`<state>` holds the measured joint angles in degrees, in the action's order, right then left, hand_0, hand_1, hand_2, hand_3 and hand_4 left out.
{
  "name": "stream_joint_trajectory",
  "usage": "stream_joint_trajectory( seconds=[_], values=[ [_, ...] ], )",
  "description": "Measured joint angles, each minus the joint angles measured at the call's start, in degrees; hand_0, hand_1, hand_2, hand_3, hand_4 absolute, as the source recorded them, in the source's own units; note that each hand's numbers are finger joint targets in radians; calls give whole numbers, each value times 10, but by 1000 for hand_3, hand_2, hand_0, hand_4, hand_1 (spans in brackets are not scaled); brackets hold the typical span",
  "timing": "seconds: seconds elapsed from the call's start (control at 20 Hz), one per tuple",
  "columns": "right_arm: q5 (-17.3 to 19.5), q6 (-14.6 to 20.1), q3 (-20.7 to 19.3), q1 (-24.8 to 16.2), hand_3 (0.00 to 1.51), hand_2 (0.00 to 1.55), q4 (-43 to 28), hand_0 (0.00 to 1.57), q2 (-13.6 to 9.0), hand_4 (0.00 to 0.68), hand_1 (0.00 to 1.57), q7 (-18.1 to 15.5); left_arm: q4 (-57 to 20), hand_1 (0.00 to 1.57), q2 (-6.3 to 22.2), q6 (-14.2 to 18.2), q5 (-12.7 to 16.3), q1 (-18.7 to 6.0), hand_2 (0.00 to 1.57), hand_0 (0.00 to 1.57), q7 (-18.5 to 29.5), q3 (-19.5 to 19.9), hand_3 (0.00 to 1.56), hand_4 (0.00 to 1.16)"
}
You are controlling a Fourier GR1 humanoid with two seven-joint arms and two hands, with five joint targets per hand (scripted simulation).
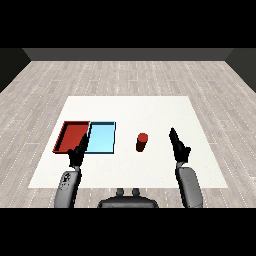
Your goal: Pick the red can and put it in the red box
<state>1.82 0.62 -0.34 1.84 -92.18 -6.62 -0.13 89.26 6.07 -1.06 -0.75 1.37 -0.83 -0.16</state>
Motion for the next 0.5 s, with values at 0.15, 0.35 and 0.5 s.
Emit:
stream_joint_trajectory(
  seconds=[0.15, 0.35, 0.5],
  values=[
    [4, -1, -2, -2, 0, 0, 6, 0, 7, 0, 0, 1, 1, 0, -4, 1, -4, -2, 0, 0, 2, 5, 0, 0],
    [-5, -4, 1, -3, 0, 0, 5, 0, 24, 0, 0, -9, 12, 0, -13, 10, -1, -11, 0, 0, 32, 17, 0, 0],
    [-32, -22, 2, 1, 0, 0, 8, 0, 38, 0, 0, -62, 32, 0, -26, 12, 10, -15, 0, 0, 105, 24, 0, 0]
  ],
)
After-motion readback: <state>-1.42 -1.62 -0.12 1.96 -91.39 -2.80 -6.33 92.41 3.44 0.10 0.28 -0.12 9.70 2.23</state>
